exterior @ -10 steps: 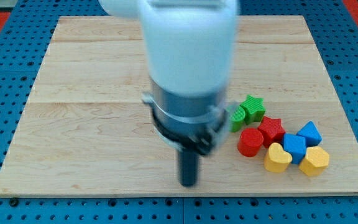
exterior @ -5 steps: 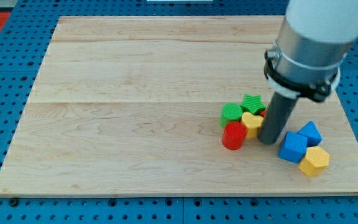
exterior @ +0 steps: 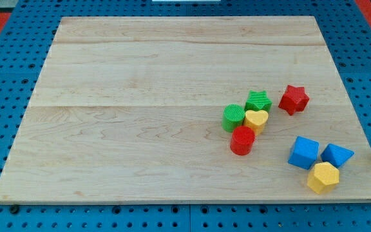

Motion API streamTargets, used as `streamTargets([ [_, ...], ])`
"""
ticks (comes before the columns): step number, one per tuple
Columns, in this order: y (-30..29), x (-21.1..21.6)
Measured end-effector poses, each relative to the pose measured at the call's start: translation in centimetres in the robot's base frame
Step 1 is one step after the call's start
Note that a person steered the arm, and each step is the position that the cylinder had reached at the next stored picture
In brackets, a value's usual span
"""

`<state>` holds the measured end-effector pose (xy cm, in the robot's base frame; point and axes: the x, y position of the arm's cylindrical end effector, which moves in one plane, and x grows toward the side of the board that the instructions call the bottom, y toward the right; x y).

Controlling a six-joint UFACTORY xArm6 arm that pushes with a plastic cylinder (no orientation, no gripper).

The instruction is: Separate group of blocks

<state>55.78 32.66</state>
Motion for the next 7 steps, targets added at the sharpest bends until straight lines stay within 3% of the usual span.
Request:
streamTargets([
  [4, -9.6, 5.7],
  [6, -20.6, -2.1],
  [7, -20.9, -6.1],
])
